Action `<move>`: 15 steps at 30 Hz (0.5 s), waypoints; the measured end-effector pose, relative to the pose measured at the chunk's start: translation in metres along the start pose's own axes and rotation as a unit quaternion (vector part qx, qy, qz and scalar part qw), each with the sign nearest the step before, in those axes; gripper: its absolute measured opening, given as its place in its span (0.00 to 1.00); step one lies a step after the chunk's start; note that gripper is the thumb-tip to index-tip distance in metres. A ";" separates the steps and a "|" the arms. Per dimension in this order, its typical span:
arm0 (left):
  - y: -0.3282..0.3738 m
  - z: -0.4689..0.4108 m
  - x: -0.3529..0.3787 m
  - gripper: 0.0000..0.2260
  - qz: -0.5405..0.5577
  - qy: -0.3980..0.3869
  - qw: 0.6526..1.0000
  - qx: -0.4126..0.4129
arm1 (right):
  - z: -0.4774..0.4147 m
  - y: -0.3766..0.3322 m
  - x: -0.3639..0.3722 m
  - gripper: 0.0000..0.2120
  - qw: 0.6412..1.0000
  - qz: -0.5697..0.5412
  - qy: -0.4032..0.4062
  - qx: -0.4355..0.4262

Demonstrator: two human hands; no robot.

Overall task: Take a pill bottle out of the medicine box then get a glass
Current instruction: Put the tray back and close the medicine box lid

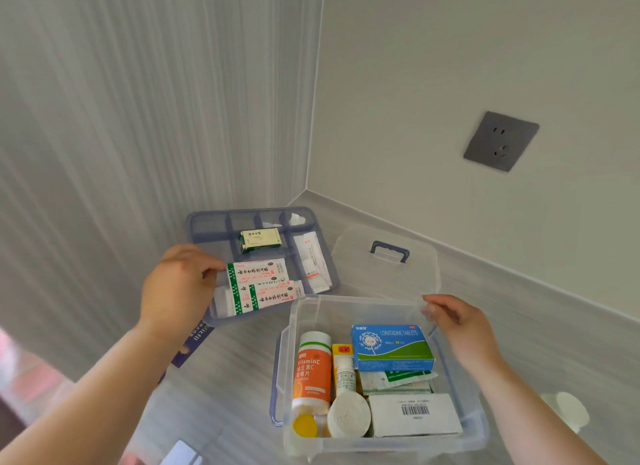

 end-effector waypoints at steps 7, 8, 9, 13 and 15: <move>-0.006 -0.005 -0.015 0.09 -0.019 0.007 0.999 -0.041 | -0.001 0.000 -0.002 0.09 1.000 0.004 0.015 -0.009; -0.009 -0.005 -0.019 0.09 -0.014 0.014 0.998 -0.055 | -0.001 -0.001 -0.002 0.09 1.000 0.003 0.015 -0.008; -0.010 -0.006 -0.024 0.09 -0.004 0.020 0.998 -0.067 | 0.000 -0.001 -0.002 0.09 1.000 0.003 0.013 -0.007; 0.002 -0.002 -0.041 0.09 0.056 0.028 0.995 -0.080 | 0.000 -0.002 -0.001 0.09 1.000 0.001 0.004 -0.004; 0.016 0.006 -0.043 0.08 0.088 0.018 0.994 -0.068 | 0.001 -0.003 -0.002 0.09 1.000 -0.003 0.010 -0.002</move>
Point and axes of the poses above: each hand's wrist, its own z-axis away from the middle knuckle, its own x-axis out of the palm, y = z × x, the point moved 7 cm from there along -z, towards the middle knuckle, and after that the axes turned 11 degrees about -x, right-handed, at the moved point
